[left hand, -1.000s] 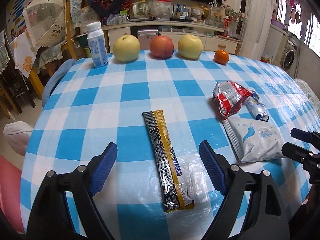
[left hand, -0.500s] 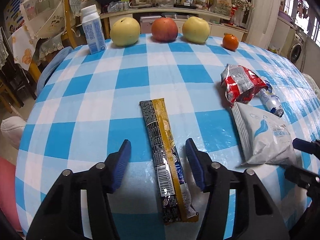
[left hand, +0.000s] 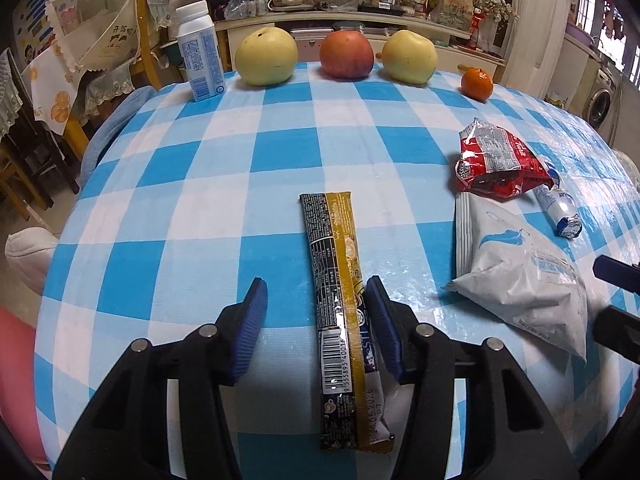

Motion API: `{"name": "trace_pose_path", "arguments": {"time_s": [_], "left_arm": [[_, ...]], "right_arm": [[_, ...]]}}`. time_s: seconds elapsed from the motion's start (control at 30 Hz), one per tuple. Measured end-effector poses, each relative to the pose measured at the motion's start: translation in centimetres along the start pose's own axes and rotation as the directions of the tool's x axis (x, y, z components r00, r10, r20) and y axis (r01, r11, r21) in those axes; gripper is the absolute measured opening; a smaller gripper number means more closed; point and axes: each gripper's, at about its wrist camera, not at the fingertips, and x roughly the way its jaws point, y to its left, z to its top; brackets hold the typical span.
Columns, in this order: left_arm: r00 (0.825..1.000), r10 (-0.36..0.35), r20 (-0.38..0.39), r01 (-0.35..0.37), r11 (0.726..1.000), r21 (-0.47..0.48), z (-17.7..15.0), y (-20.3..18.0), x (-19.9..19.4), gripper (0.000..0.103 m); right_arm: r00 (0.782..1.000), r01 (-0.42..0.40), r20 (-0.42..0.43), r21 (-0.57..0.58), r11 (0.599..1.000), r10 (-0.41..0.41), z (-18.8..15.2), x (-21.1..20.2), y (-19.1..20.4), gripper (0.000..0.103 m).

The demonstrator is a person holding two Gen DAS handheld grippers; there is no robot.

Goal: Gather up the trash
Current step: 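Grasp the gold snack stick with the left gripper while the right grasps the white printed bag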

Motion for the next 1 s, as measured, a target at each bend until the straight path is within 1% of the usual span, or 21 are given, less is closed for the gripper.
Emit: {"name": "trace_pose_path", "arguments": {"time_s": [0.1, 0.2, 0.3, 0.47, 0.57, 0.63, 0.77, 0.8, 0.87, 0.93, 1.0], "left_arm": [[1.000, -0.002, 0.001, 0.002, 1.000, 0.000, 0.1, 0.1, 0.0, 0.053], [1.000, -0.003, 0.006, 0.003, 1.000, 0.005, 0.1, 0.1, 0.0, 0.053], [1.000, -0.006, 0.009, 0.006, 1.000, 0.010, 0.1, 0.2, 0.1, 0.053], [1.000, -0.005, 0.019, 0.005, 1.000, 0.012, 0.2, 0.3, 0.2, 0.054], [1.000, -0.007, 0.022, 0.006, 1.000, 0.016, 0.3, 0.4, 0.3, 0.054], [1.000, -0.011, 0.026, 0.010, 1.000, 0.022, 0.3, 0.4, 0.3, 0.054], [0.999, -0.029, 0.030, 0.028, 0.999, 0.027, 0.1, 0.6, 0.3, 0.053], [0.999, -0.028, 0.032, 0.028, 0.999, 0.029, 0.1, 0.6, 0.3, 0.051], [0.999, -0.032, 0.038, 0.031, 0.999, 0.025, 0.0, 0.8, 0.1, 0.042], [0.998, -0.036, 0.042, 0.036, 0.999, 0.017, 0.0, 1.1, 0.1, 0.029], [0.998, -0.051, 0.043, 0.051, 0.999, 0.002, 0.0, 1.5, 0.0, 0.027]], "right_arm": [[0.999, 0.033, -0.005, -0.048, 0.998, -0.033, 0.6, 1.1, 0.2, 0.094], [0.998, 0.051, -0.031, -0.056, 0.997, -0.053, 1.1, 2.4, -0.1, 0.094], [0.996, 0.049, -0.070, -0.044, 0.998, -0.052, 1.2, 3.7, -0.4, 0.095], [0.996, 0.039, -0.078, -0.067, 0.997, -0.044, 1.3, 4.1, 0.5, 0.096], [0.990, 0.102, -0.078, -0.148, 0.984, -0.115, 1.2, 4.8, 1.6, 0.097], [0.988, 0.121, -0.080, -0.170, 0.978, -0.136, 1.1, 5.3, 1.8, 0.099], [0.980, 0.159, -0.085, -0.214, 0.964, -0.180, 1.0, 6.0, 2.4, 0.099], [0.977, 0.171, -0.085, -0.227, 0.959, -0.194, 0.9, 6.2, 2.6, 0.099], [0.976, 0.179, -0.083, -0.228, 0.957, -0.202, 1.0, 6.3, 2.7, 0.099], [0.982, 0.150, -0.081, -0.209, 0.966, -0.170, 1.1, 6.2, 2.7, 0.096], [0.989, 0.109, -0.079, -0.198, 0.974, -0.127, 1.2, 6.0, 2.9, 0.086]]}}
